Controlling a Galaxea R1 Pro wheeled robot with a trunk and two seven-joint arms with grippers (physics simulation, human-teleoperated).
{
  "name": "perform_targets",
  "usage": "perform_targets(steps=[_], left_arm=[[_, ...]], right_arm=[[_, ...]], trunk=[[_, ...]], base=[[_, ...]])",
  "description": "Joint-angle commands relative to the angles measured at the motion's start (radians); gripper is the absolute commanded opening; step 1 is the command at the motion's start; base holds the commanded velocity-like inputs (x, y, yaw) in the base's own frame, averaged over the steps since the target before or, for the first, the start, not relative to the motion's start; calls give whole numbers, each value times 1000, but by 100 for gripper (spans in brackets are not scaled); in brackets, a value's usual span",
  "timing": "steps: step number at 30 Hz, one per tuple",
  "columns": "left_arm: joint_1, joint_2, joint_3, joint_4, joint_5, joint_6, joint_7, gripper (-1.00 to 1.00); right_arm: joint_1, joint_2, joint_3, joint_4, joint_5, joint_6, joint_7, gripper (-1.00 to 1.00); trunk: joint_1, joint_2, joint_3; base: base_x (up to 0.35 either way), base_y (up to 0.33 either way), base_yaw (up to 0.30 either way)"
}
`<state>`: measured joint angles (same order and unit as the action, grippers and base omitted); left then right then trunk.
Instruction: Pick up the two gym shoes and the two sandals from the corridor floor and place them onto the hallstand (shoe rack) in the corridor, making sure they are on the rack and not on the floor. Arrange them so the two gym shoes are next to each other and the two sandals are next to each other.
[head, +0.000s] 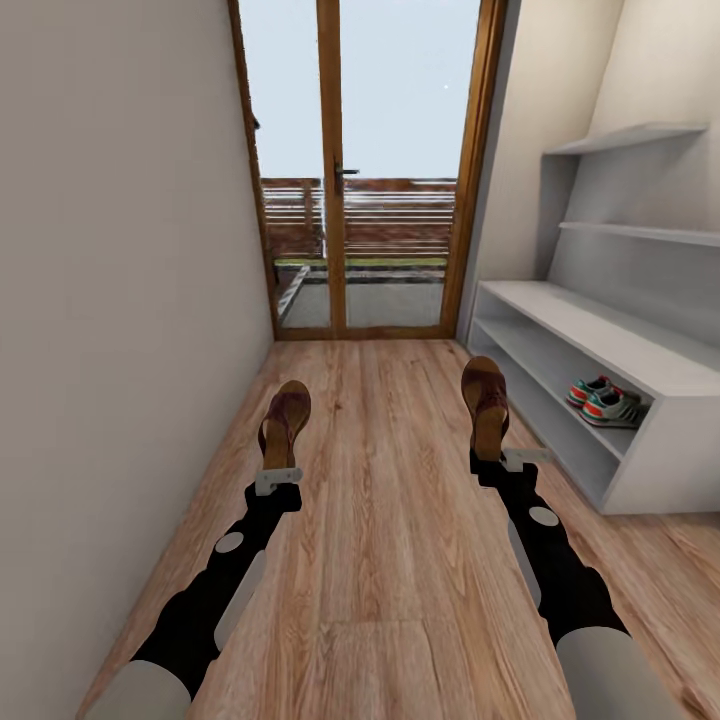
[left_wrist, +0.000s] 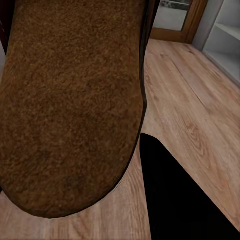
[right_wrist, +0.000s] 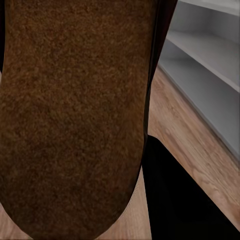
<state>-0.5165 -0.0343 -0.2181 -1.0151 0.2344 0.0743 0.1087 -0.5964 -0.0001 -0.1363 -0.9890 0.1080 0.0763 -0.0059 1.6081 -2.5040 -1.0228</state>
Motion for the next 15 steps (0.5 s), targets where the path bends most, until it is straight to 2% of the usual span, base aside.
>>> perform_targets(steps=[1, 15], left_arm=[[0, 1, -3, -2, 5, 6, 6, -100], [0, 1, -3, -2, 5, 6, 6, -100]], right_arm=[[0, 0, 0, -2, 7, 6, -2, -100], [0, 0, 0, -2, 8, 7, -2, -100]], trunk=[[0, 0, -1], [0, 0, -1]], base=[[348, 0, 0], [348, 0, 0]])
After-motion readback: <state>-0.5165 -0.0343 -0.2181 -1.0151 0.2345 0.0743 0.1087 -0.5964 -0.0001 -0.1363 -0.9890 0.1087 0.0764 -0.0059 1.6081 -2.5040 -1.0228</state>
